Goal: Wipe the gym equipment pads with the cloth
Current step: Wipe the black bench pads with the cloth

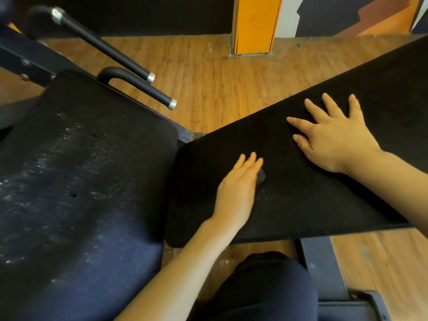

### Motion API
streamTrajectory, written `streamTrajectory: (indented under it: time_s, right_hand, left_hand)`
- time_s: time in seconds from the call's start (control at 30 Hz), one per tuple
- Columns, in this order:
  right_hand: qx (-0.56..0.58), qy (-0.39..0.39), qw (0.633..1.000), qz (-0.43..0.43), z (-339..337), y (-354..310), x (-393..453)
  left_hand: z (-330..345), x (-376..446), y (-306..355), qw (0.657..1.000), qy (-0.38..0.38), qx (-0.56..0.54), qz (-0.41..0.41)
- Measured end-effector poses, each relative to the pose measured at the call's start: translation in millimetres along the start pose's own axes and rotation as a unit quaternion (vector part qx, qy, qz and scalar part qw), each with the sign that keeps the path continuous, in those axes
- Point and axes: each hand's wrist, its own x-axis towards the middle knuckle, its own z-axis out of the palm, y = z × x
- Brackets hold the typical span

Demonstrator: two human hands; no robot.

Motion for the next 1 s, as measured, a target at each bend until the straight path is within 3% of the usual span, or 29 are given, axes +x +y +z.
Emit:
streamTrajectory:
  time_s: [0.1,0.5,0.8,1.0]
  right_hand:
    - [-0.003,-0.003,1.000,-0.006,-2,0,-1]
    - [0.001,-0.010,1.000,-0.006,-4,3,-3]
    - [0.003,-0.004,1.000,-0.010,-1,3,-3]
    - [0.026,-0.020,0.999,-0.025,-9,4,-9]
  left_hand:
    - [13,12,35,0.999,0.014,-0.010,0.050]
    - [-5,-9,-3,0.999,-0.020,0.009,-0.034]
    - [-29,-65,-109,0.977,0.004,0.079,-0.199]
    - [-15,-49,-75,0.988,0.034,0.038,-0.146]
